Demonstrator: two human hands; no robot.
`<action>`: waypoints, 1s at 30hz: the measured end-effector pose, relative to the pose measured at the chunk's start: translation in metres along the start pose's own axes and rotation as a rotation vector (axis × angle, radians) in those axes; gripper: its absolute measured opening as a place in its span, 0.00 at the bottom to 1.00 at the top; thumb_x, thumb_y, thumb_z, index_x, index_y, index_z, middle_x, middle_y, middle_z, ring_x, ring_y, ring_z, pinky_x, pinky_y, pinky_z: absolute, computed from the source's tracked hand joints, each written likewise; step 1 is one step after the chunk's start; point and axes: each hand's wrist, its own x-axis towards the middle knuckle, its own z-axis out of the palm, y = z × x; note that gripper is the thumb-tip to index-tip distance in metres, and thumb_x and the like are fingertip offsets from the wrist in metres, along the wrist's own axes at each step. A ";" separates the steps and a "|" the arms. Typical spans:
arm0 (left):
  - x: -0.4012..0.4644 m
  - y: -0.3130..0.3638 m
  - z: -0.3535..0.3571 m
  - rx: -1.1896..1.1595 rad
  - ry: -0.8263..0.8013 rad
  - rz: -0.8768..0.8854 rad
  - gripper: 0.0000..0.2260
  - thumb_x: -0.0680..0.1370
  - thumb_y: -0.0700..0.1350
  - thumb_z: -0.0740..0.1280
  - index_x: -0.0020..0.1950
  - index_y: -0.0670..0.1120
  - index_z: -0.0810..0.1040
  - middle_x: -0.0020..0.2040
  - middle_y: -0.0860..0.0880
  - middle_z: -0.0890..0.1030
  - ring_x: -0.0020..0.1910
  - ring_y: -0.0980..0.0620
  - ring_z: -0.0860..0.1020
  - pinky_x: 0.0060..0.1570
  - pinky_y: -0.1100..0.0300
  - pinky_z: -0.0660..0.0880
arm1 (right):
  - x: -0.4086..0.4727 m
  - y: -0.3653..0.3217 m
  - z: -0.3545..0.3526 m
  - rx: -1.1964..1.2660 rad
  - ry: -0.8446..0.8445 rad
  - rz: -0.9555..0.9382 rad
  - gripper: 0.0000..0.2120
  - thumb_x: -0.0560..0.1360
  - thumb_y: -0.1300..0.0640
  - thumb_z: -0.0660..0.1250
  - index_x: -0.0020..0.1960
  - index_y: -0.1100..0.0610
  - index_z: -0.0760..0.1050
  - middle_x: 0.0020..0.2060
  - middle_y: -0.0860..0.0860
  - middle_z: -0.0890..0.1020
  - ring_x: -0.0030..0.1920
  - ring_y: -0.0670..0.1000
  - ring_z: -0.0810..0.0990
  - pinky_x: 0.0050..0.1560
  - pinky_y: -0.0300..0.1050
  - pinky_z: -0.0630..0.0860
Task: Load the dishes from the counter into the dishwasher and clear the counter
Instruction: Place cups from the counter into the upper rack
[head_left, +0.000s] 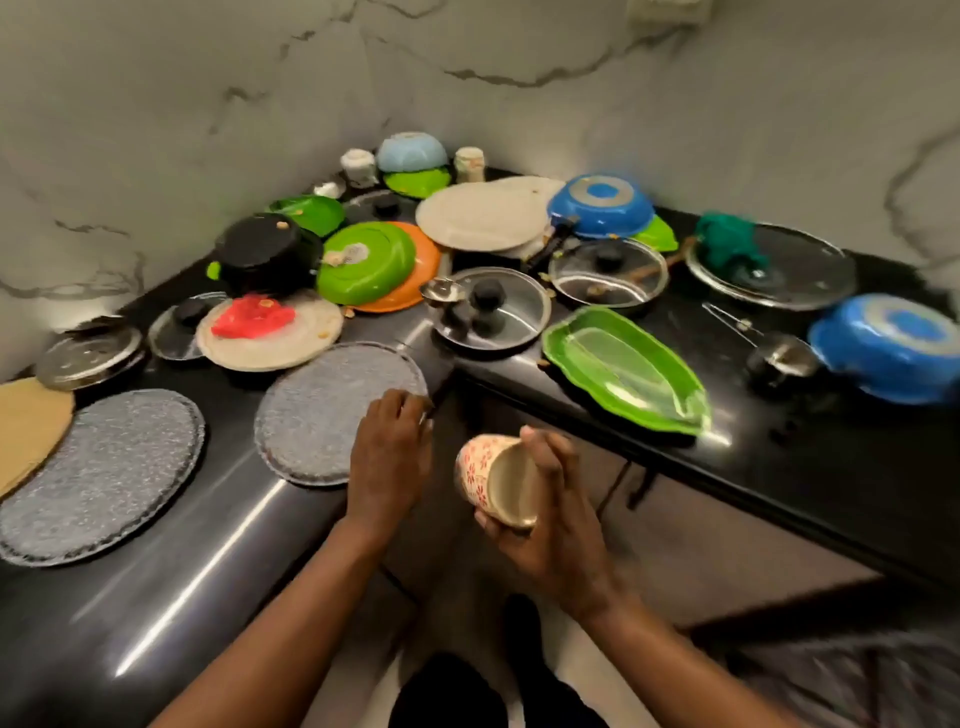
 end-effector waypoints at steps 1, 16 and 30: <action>-0.013 0.013 0.006 -0.027 -0.019 0.063 0.07 0.75 0.38 0.68 0.52 0.43 0.76 0.48 0.44 0.75 0.45 0.43 0.74 0.43 0.48 0.73 | -0.025 0.004 -0.010 -0.014 -0.008 0.036 0.42 0.67 0.47 0.77 0.73 0.57 0.60 0.68 0.51 0.65 0.69 0.49 0.67 0.67 0.33 0.65; -0.162 0.241 0.153 -0.172 -0.779 0.701 0.17 0.79 0.47 0.56 0.63 0.44 0.76 0.58 0.46 0.75 0.53 0.45 0.75 0.51 0.50 0.76 | -0.335 0.050 -0.171 -0.261 0.288 0.759 0.42 0.67 0.38 0.72 0.76 0.40 0.56 0.64 0.45 0.63 0.63 0.44 0.67 0.57 0.38 0.72; -0.265 0.426 0.249 0.030 -1.041 1.156 0.29 0.77 0.42 0.64 0.77 0.51 0.60 0.79 0.50 0.55 0.77 0.44 0.52 0.74 0.47 0.48 | -0.425 0.158 -0.269 -0.306 0.437 1.095 0.40 0.63 0.58 0.77 0.71 0.55 0.63 0.65 0.55 0.63 0.62 0.49 0.66 0.53 0.28 0.68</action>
